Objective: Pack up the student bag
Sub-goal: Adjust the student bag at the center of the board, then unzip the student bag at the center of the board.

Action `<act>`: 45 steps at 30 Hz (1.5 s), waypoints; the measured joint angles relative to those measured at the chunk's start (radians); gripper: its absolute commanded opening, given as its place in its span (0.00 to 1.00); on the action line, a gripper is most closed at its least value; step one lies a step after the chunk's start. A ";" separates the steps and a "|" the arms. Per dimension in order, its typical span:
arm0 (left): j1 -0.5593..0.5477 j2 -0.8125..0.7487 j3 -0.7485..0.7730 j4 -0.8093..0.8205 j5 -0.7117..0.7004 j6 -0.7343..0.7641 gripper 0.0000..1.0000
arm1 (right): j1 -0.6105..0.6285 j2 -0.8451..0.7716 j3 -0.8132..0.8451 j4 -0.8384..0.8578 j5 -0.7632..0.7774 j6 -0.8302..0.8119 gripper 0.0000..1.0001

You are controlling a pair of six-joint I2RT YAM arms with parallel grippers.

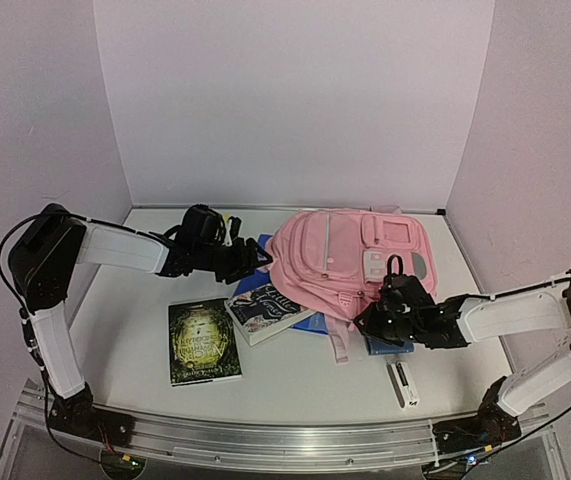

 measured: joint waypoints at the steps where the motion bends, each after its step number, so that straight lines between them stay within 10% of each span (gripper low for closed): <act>1: 0.004 0.019 0.014 0.006 0.003 0.001 0.75 | -0.001 0.003 0.000 0.006 0.016 0.000 0.29; 9: 0.028 0.119 0.149 -0.014 0.018 0.037 0.97 | -0.177 0.031 -0.002 0.047 0.029 -0.048 0.29; 26: 0.059 0.378 0.471 -0.136 0.062 0.071 0.96 | -0.268 -0.132 -0.114 0.072 -0.163 -0.185 0.50; 35: 0.056 0.446 0.525 -0.108 0.152 0.032 0.04 | -0.221 -0.128 -0.138 0.073 -0.174 -0.178 0.49; 45: 0.029 0.289 0.312 0.032 0.151 -0.115 0.00 | -0.211 -0.104 -0.137 0.134 -0.204 -0.187 0.50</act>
